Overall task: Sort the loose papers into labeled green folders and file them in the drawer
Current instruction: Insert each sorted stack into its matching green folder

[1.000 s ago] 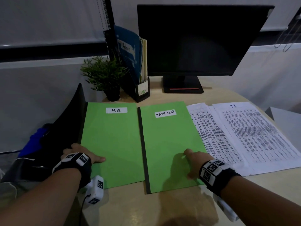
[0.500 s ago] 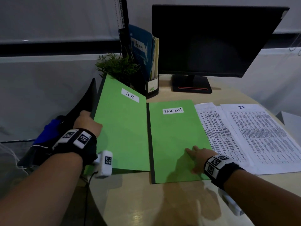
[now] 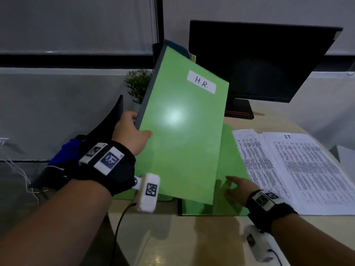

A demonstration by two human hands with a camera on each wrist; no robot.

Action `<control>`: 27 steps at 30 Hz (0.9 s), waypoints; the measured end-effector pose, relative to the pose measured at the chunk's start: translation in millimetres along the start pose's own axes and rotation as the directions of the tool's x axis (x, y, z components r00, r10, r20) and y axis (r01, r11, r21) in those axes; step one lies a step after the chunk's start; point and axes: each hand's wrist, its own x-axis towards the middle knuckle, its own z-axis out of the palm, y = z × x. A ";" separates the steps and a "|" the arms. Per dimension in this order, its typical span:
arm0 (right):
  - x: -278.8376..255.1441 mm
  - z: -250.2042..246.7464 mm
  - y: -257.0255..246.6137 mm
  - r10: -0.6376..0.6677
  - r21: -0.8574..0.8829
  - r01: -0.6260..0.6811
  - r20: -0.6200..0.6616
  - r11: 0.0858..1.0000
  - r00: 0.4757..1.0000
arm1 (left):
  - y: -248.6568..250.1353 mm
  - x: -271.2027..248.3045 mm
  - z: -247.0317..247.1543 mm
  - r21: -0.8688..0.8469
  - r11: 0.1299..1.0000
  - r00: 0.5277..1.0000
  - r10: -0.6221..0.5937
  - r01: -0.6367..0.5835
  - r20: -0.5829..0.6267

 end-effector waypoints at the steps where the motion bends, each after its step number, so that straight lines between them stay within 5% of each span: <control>1: -1.4 0.5 8.4 0.054 0.144 -0.046 -0.052 0.989 0.997 | -2.5 -2.5 10.0 -0.011 0.999 0.999 -0.040 0.041 0.035; 4: -7.7 -0.2 36.7 0.239 0.360 -0.174 -0.146 0.917 0.960 | -19.8 -11.9 48.1 -0.068 0.976 0.966 -0.193 0.207 0.170; 8: -15.8 -10.2 76.8 0.373 0.028 -0.378 -0.246 0.925 0.894 | -32.5 -29.7 98.0 -0.027 0.933 0.893 -0.335 0.359 0.301; 11: -19.9 -24.1 100.9 0.421 -0.012 -0.432 -0.200 0.902 0.885 | -40.6 -34.6 124.9 0.098 0.909 0.852 -0.415 0.406 0.319; 14: -17.1 -33.5 121.4 0.417 0.070 -0.413 -0.071 0.908 0.906 | -42.4 -35.4 146.7 0.370 0.866 0.869 -0.436 0.336 0.234; 16: -13.8 -36.3 129.1 0.385 0.106 -0.380 -0.025 0.919 0.923 | -34.4 -41.6 159.9 0.481 0.852 0.915 -0.343 0.208 0.211; 19: -9.7 -38.8 131.6 0.361 0.109 -0.358 -0.011 0.927 0.933 | -11.4 -58.9 186.4 0.533 0.832 0.908 -0.095 -0.152 0.409; 23: -4.7 -46.8 124.7 0.317 0.065 -0.315 -0.021 0.947 0.948 | 23.1 -91.1 221.7 0.371 0.749 0.641 0.093 -0.550 0.762; 27: 7.4 -46.0 125.5 0.288 0.174 -0.288 0.028 0.942 0.957 | 29.4 -116.1 256.0 0.264 0.488 0.367 0.127 -0.832 0.921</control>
